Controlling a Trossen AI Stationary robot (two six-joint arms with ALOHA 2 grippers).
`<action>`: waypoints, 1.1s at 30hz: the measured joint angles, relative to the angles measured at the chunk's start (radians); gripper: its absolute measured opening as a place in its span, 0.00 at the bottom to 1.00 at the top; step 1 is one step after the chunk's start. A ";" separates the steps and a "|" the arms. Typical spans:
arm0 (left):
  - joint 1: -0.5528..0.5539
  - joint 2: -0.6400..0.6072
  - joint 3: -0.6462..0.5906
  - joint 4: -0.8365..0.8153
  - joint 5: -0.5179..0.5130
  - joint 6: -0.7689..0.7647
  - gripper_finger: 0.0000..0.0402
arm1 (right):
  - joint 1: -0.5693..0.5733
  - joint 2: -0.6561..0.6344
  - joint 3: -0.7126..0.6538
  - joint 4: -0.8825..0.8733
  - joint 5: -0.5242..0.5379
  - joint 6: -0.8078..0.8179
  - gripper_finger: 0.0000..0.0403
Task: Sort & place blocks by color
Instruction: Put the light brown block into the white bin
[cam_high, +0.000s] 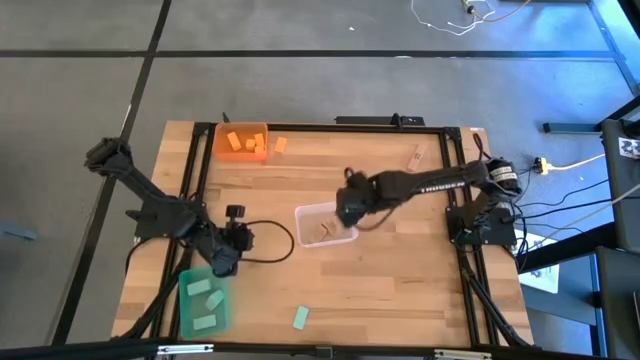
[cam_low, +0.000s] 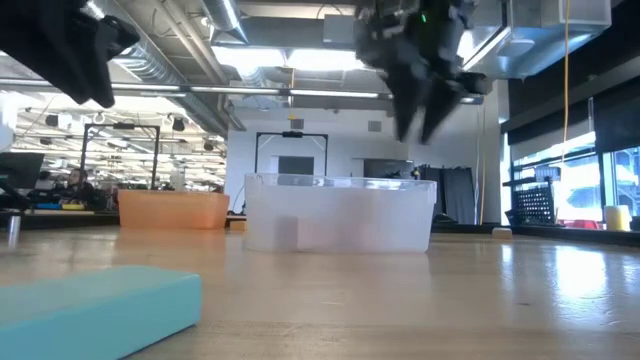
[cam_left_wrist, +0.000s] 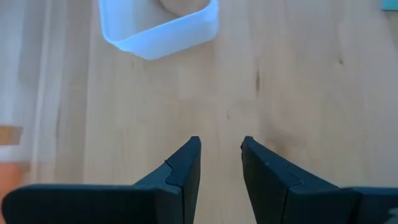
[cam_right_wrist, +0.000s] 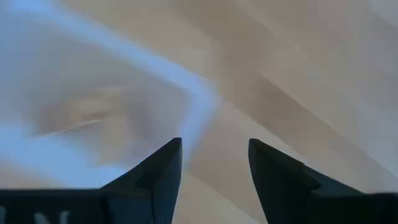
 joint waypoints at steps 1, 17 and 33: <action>0.010 0.000 0.000 0.000 -0.001 0.010 0.26 | -0.025 0.000 0.000 -0.060 0.000 0.047 0.46; 0.092 0.000 0.000 0.001 -0.002 0.050 0.26 | -0.536 0.003 -0.001 -0.323 -0.007 0.255 0.46; 0.104 0.000 0.000 0.013 -0.108 0.129 0.26 | -0.778 0.004 -0.247 -0.041 -0.103 0.179 0.46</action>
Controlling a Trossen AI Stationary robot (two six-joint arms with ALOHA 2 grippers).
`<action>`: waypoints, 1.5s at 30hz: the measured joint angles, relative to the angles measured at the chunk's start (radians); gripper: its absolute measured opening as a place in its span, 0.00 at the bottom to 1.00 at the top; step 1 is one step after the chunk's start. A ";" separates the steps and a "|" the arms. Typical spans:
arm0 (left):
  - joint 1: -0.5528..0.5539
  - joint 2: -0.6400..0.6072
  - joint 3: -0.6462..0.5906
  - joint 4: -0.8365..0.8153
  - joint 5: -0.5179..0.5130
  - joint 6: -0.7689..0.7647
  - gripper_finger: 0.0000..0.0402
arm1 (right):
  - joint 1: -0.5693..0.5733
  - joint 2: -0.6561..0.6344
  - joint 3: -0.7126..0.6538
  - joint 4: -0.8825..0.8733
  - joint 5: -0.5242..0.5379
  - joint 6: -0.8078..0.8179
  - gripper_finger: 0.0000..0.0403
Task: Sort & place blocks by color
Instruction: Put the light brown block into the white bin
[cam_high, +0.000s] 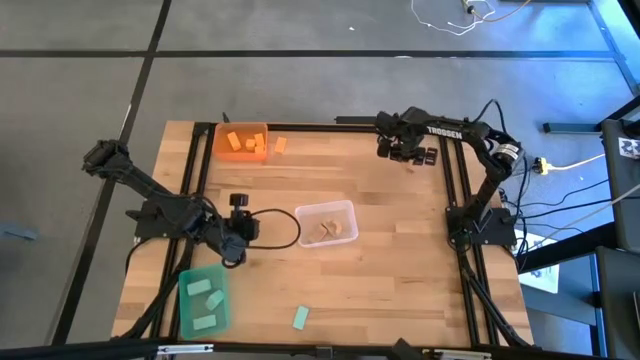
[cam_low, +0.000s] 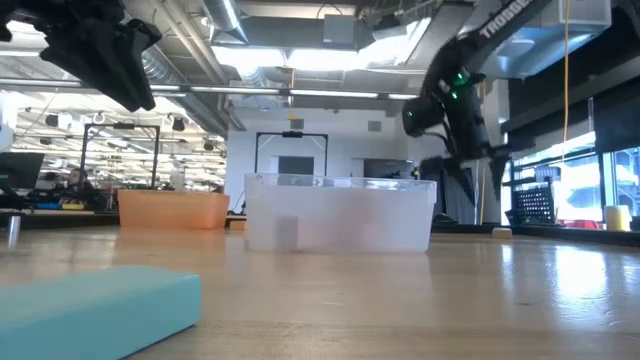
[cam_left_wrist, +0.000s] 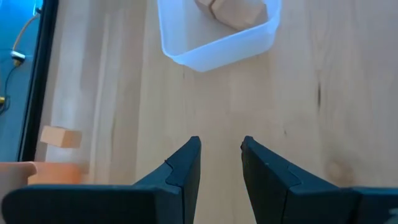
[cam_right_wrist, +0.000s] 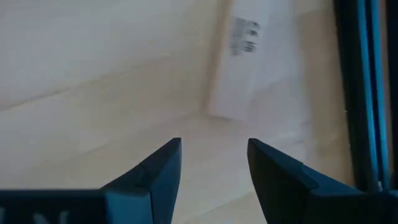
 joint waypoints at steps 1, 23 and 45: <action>0.006 0.000 0.000 0.000 -0.001 0.000 0.26 | -0.010 0.000 -0.023 0.007 -0.001 0.014 0.46; 0.105 0.000 0.000 -0.005 0.030 0.026 0.26 | -0.096 -0.005 -0.270 0.364 -0.063 -0.064 0.46; 0.102 0.000 0.000 -0.006 0.085 0.028 0.26 | -0.097 -0.001 -0.275 0.427 0.089 -0.033 0.37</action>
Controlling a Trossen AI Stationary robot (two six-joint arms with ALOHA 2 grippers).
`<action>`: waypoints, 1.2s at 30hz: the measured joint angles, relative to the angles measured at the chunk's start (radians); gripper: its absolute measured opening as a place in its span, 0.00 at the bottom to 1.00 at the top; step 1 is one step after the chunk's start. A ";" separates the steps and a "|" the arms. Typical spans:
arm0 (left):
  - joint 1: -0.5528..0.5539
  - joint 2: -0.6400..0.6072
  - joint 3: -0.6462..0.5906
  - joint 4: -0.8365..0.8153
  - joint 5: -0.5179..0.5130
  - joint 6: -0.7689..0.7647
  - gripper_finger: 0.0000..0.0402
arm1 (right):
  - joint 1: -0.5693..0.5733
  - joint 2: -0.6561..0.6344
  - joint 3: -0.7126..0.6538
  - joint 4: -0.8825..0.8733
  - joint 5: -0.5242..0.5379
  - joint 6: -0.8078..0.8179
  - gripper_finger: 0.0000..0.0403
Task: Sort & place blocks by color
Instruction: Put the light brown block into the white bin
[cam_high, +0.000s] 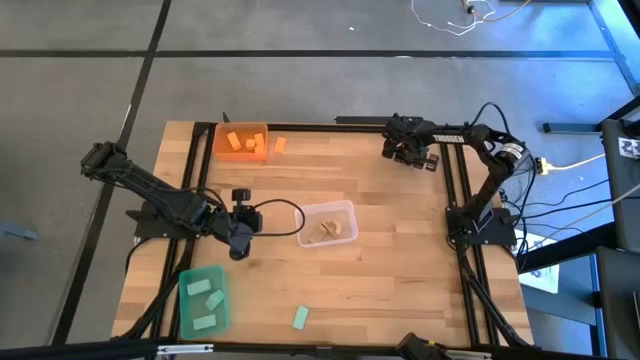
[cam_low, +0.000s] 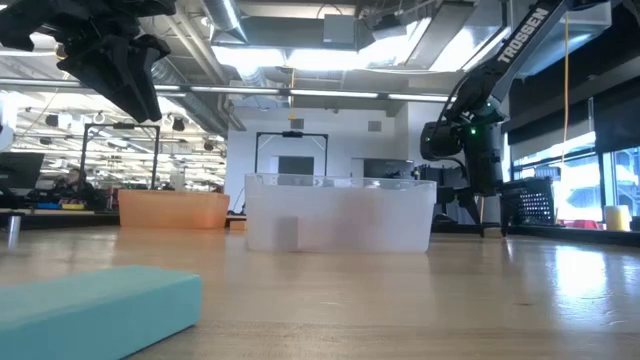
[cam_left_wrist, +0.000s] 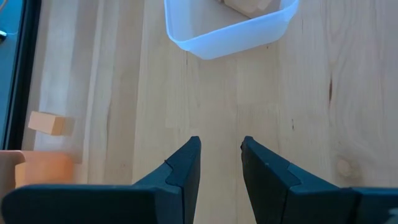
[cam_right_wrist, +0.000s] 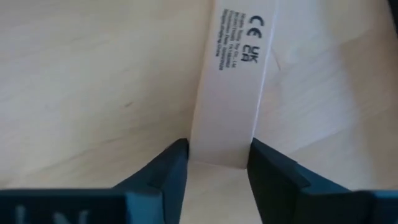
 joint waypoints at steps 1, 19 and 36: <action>0.000 0.000 0.000 0.000 0.000 0.000 0.26 | 0.000 0.000 0.000 0.001 0.012 0.000 0.35; 0.000 0.000 0.000 -0.003 0.000 0.000 0.26 | 0.088 0.002 0.000 0.005 0.047 -0.218 0.31; 0.000 0.000 0.000 -0.002 0.001 -0.004 0.26 | 0.328 -0.010 0.005 -0.007 -0.232 -0.420 0.31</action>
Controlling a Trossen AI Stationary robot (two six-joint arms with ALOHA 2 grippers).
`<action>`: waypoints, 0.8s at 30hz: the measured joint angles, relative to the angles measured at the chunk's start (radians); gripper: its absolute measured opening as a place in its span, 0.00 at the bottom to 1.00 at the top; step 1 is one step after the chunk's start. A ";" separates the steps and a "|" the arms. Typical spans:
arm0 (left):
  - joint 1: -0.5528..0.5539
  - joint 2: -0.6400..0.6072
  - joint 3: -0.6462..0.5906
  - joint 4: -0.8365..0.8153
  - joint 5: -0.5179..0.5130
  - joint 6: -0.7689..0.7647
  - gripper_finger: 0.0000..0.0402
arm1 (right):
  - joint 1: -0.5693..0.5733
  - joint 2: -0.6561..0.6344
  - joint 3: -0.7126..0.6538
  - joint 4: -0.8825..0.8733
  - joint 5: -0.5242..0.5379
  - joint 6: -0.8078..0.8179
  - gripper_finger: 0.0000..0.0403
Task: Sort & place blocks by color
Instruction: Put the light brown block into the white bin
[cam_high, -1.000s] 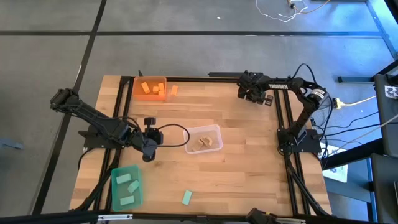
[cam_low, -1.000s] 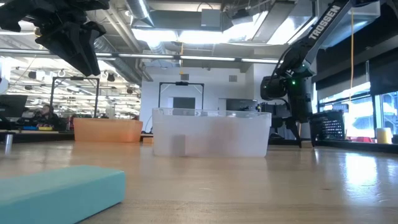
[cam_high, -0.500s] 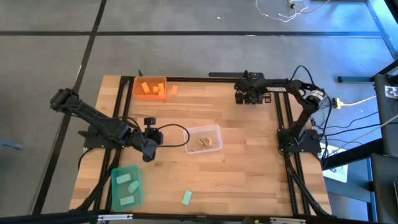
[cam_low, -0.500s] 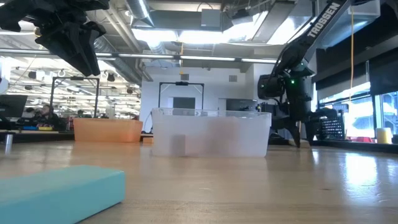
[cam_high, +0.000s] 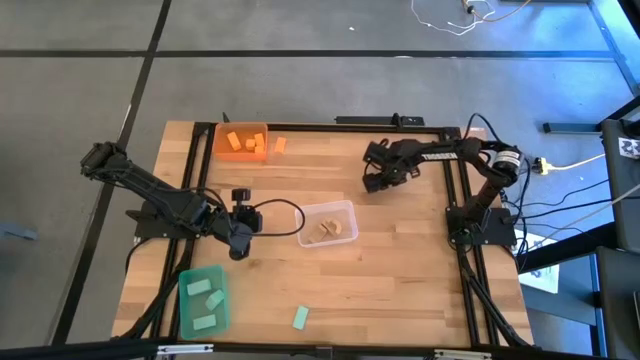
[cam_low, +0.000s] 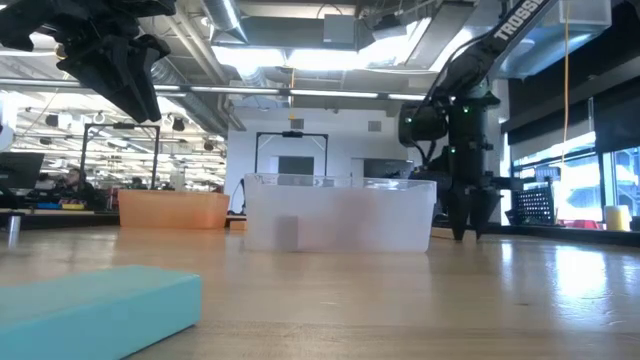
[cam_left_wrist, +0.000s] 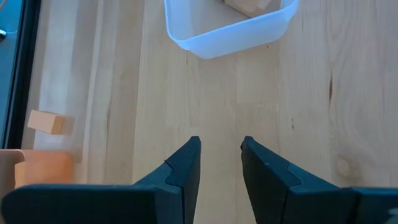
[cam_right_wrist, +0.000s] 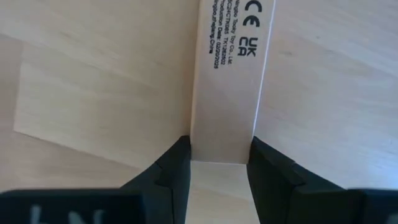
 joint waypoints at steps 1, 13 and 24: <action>0.000 0.000 0.000 0.000 0.000 0.000 0.26 | 0.010 0.001 0.006 -0.006 0.007 0.000 0.31; 0.000 0.000 0.000 0.001 0.000 -0.006 0.26 | 0.103 0.008 0.204 -0.104 0.071 -0.072 0.31; 0.000 0.000 0.000 0.000 0.000 -0.006 0.26 | 0.246 0.004 0.416 -0.205 -0.010 -0.107 0.31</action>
